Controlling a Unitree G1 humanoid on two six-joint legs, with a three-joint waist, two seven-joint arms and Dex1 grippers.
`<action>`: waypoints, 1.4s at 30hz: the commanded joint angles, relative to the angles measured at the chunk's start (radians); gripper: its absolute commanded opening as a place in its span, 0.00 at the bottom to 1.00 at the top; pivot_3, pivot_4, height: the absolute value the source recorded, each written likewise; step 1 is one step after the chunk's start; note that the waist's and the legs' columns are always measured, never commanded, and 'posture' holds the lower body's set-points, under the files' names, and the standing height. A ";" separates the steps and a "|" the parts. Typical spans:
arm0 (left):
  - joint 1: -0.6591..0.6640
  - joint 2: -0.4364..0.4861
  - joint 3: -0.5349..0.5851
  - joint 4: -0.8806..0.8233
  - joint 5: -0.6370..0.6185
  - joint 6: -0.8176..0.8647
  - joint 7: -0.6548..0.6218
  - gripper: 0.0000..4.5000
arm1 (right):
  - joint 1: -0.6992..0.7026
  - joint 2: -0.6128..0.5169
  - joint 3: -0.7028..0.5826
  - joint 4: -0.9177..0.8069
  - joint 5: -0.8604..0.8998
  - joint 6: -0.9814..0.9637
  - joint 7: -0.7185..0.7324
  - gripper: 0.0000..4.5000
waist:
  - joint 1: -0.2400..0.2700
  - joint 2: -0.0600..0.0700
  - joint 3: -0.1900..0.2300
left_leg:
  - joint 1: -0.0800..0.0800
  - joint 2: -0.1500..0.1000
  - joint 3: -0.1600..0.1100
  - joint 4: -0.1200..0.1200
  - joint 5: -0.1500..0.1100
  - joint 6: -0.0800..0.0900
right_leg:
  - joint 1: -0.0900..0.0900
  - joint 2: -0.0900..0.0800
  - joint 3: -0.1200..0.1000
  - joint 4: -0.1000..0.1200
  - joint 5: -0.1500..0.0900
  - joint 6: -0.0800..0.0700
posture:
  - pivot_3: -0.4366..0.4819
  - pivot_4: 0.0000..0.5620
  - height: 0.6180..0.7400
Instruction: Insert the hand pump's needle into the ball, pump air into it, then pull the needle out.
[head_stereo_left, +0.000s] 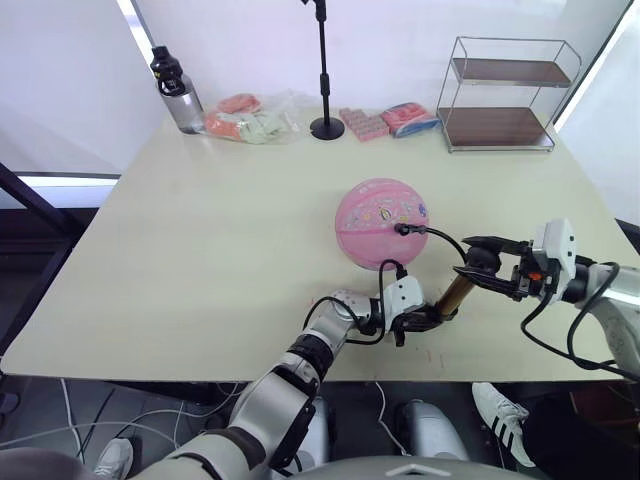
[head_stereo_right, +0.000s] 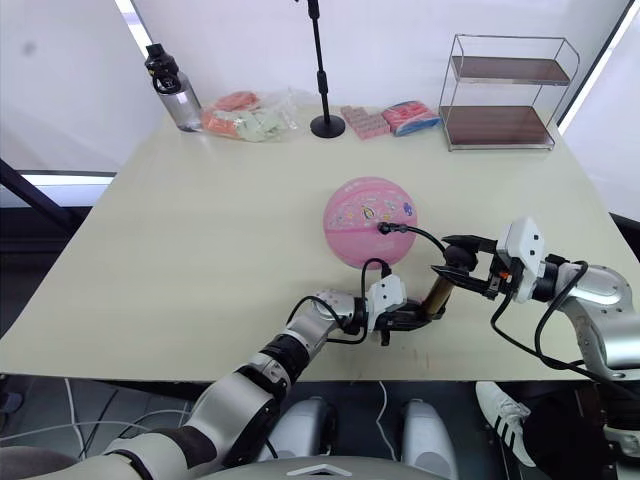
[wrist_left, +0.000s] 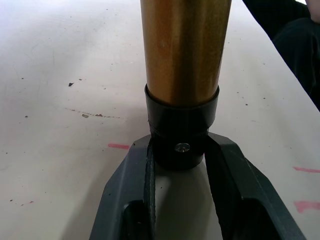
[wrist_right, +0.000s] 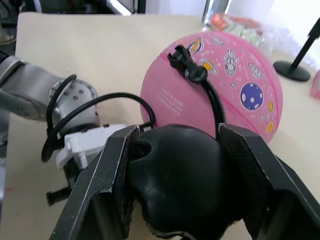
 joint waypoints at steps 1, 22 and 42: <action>0.043 0.043 -0.019 0.065 0.043 0.046 0.000 0.22 | -0.049 -0.057 -0.087 -0.085 0.133 0.123 0.021 0.48 | 0.001 0.004 0.004 | -0.001 0.000 0.000 0.000 0.000 0.000 | -0.001 0.000 0.000 0.000 0.000 0.000 | 0.48 0.27 1.00; 0.049 0.044 -0.026 0.057 0.046 0.046 -0.007 0.22 | -0.367 -0.244 -0.324 -0.097 0.424 0.466 -0.005 0.48 | 0.001 0.011 0.012 | -0.015 -0.002 0.000 0.003 0.000 0.000 | -0.013 -0.001 0.000 0.001 0.001 0.001 | 0.48 0.27 1.00; 0.056 0.047 -0.035 0.046 0.039 0.052 -0.006 0.22 | 0.102 -0.038 -0.107 -0.134 0.078 0.119 0.033 0.48 | -0.002 -0.004 -0.001 | 0.002 0.000 -0.001 0.000 0.000 0.000 | 0.001 0.004 0.000 0.002 -0.003 0.000 | 0.48 0.27 1.00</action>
